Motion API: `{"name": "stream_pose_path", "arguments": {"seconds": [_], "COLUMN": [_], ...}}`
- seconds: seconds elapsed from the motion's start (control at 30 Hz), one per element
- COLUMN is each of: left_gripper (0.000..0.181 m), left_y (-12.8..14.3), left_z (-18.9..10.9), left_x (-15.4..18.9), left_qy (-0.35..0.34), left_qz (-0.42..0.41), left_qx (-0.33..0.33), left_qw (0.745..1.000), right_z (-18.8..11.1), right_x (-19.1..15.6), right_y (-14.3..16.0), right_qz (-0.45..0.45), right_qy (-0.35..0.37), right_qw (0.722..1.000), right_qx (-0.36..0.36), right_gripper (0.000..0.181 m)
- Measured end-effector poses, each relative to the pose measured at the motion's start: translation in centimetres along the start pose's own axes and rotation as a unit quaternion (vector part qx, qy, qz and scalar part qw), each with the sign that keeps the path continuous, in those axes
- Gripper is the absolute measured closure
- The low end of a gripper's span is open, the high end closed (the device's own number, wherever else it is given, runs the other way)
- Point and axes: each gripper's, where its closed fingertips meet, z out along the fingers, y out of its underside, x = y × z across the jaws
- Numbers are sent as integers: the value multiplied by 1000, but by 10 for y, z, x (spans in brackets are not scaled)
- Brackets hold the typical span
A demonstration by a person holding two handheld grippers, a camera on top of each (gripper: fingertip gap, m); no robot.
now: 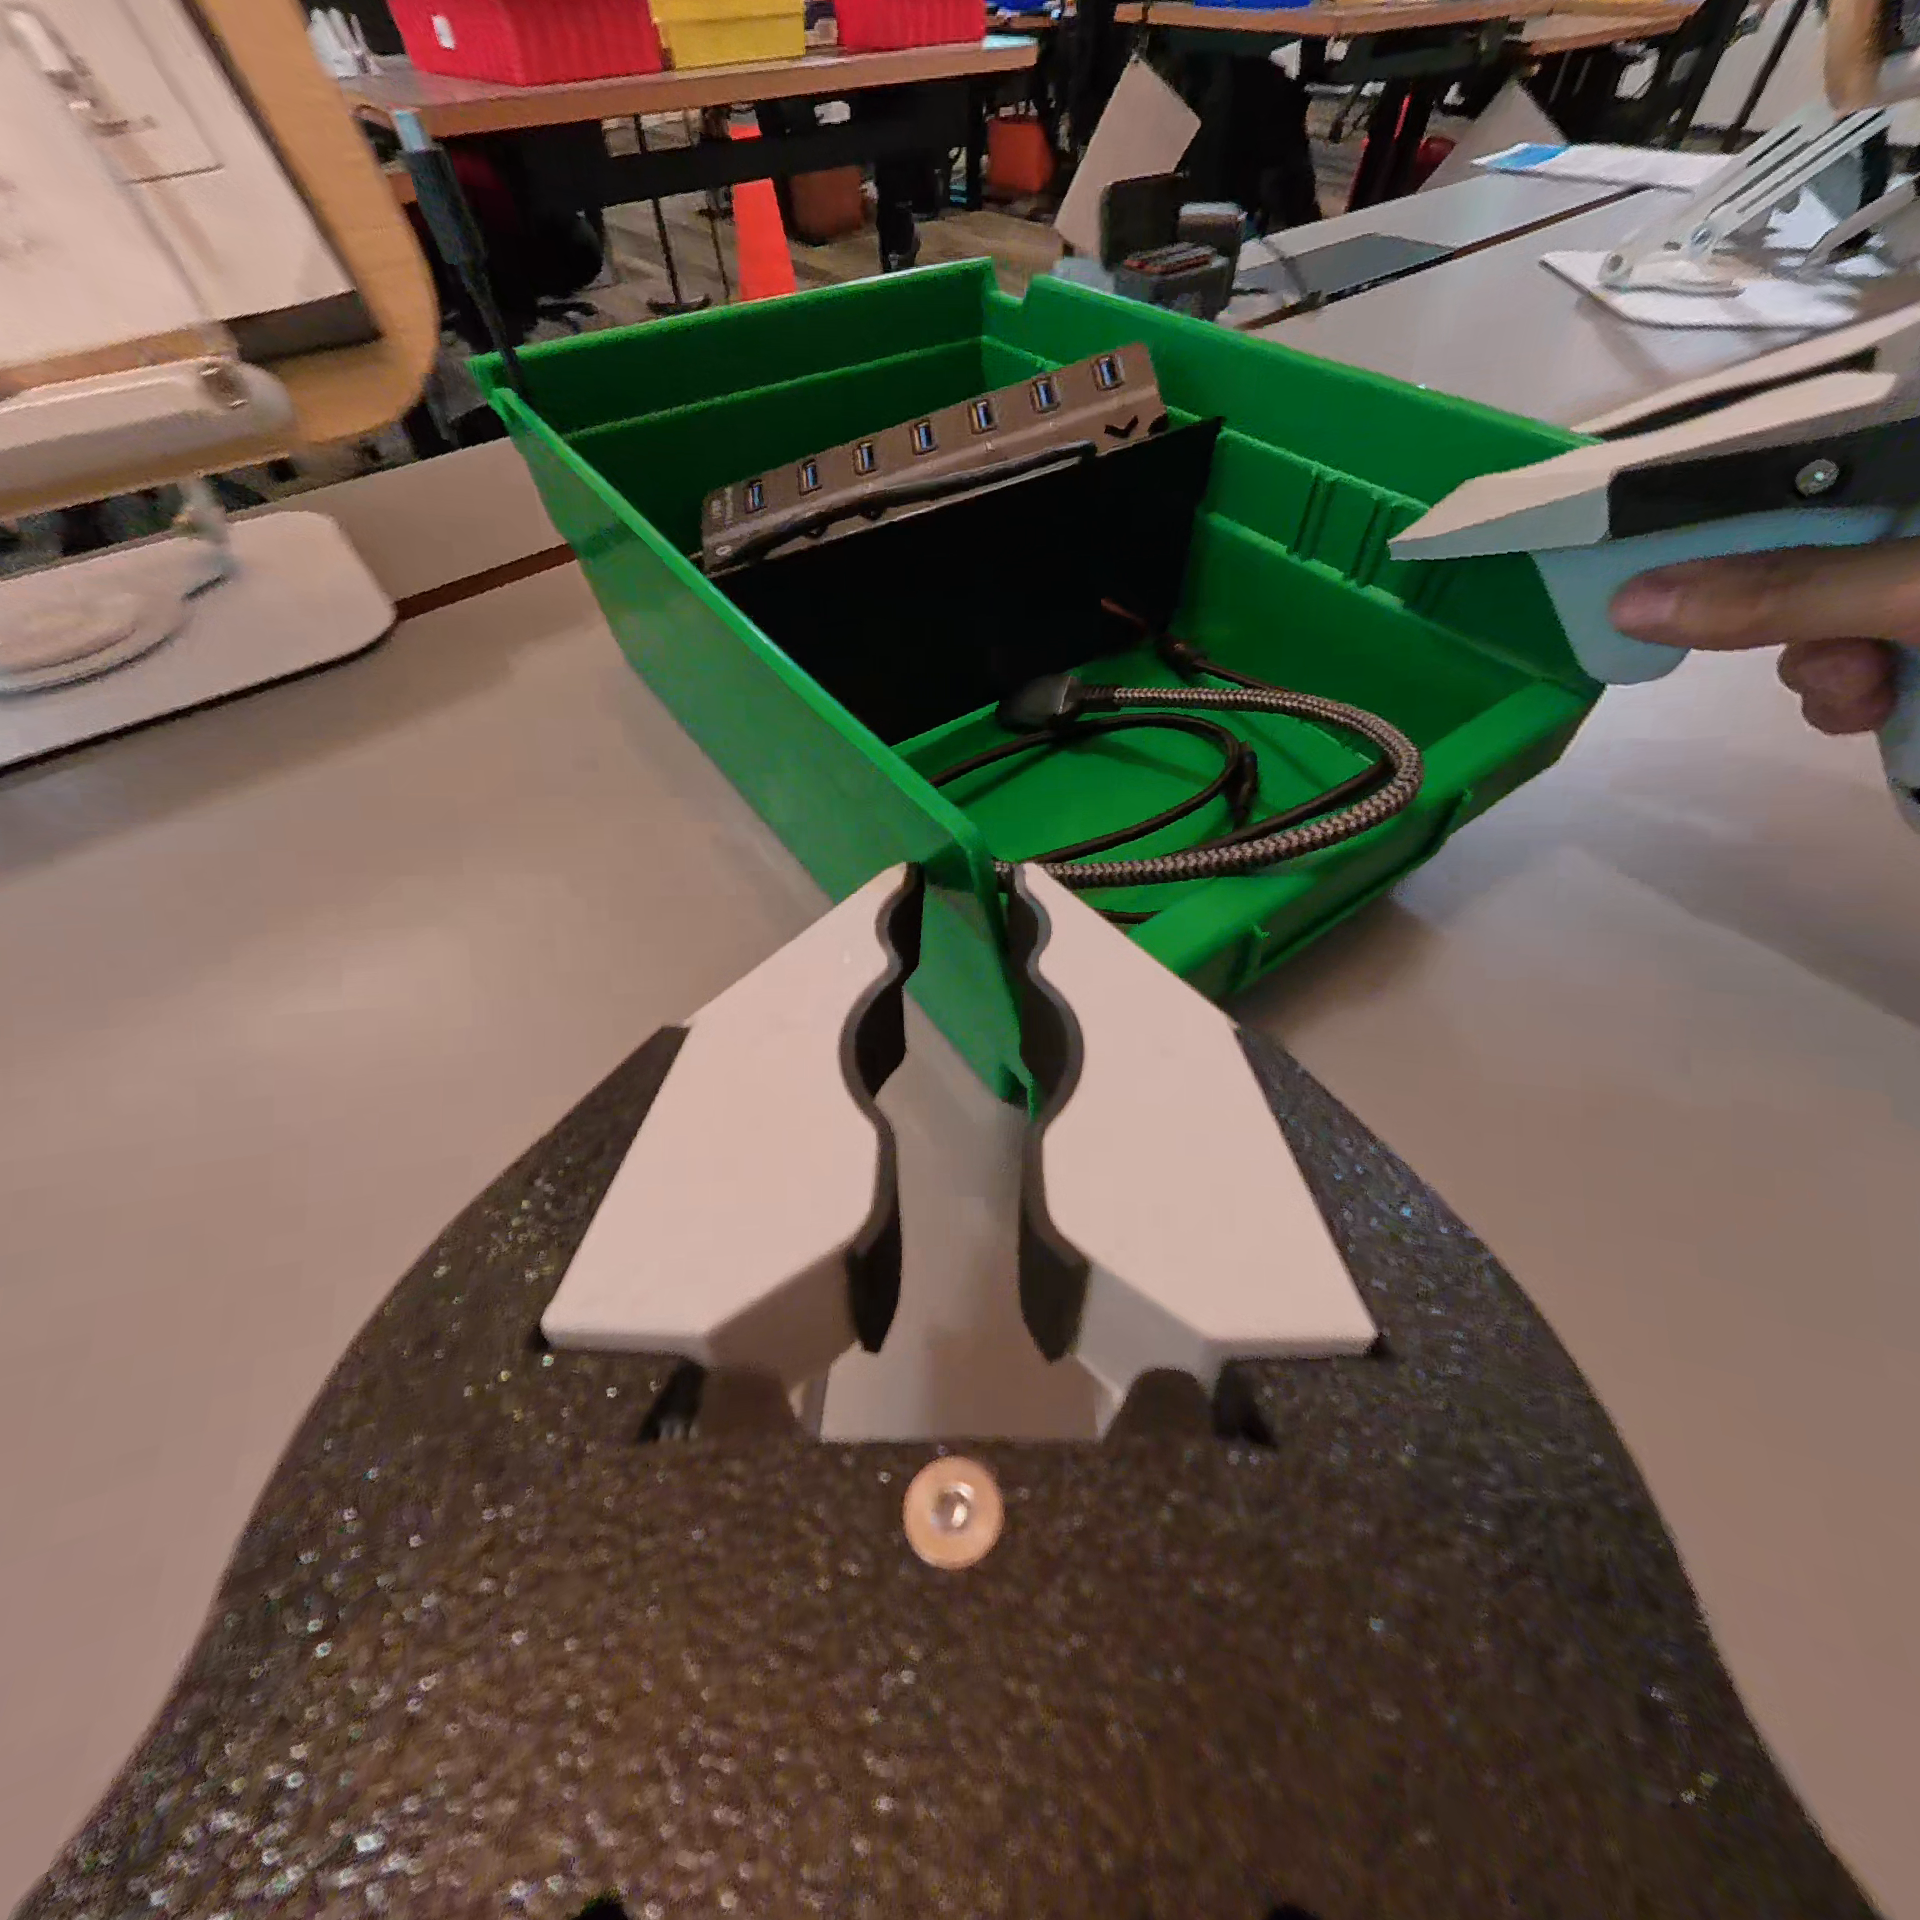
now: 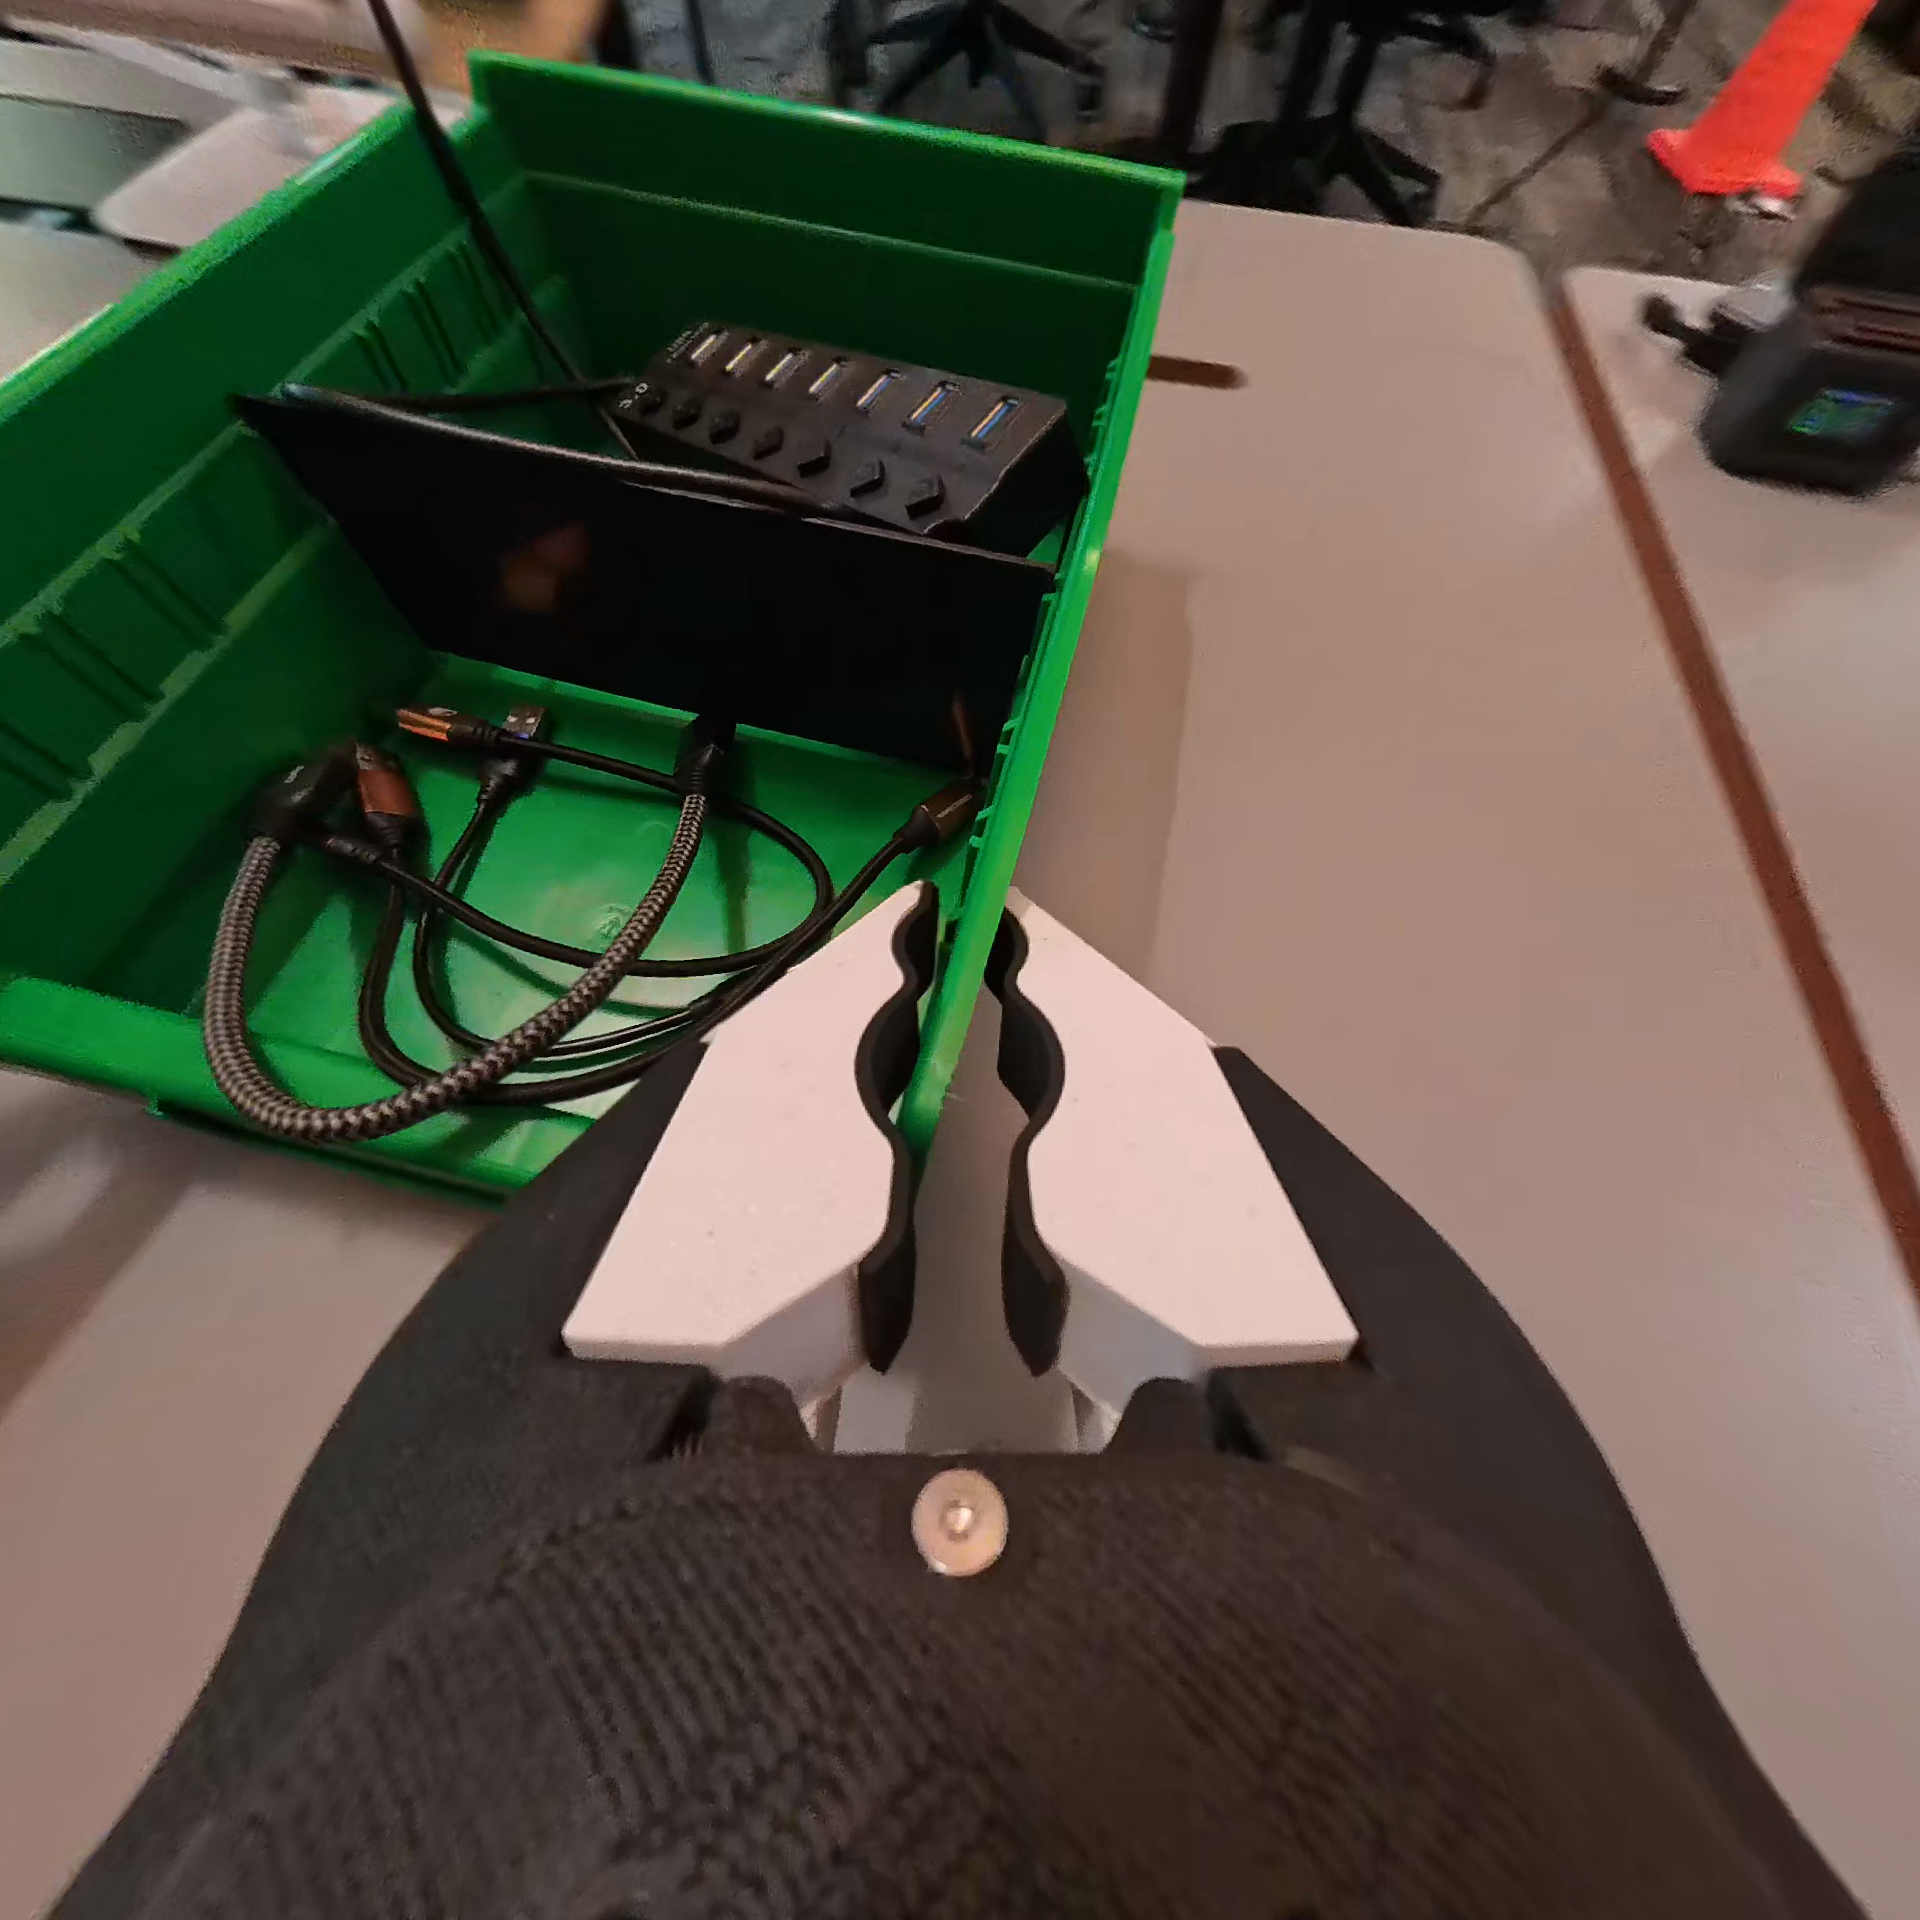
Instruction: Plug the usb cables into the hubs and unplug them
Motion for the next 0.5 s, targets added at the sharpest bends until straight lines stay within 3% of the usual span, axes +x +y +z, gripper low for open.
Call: {"name": "stream_pose_path", "arguments": {"seconds": [0.2, 0.33, 0.5], "left_gripper": [167, 167, 171], "left_y": [25, 45, 66], "left_z": [-70, -123, -180], "left_x": [-68, -113, -172], "left_qy": [-19, -19, -110], "left_qz": [-25, -49, -55], "left_qx": [-84, -135, -170], "left_qw": [996, 989, 978], "right_z": [19, 27, 31], "right_x": [-111, -185, -269], "right_y": [-16, -26, -33], "right_qz": [-47, -78, -91], "right_qy": [-96, -122, -161], "right_qw": [994, 989, 982], "right_qx": [13, 35, 46], "right_gripper": [166, 163, 157]}}
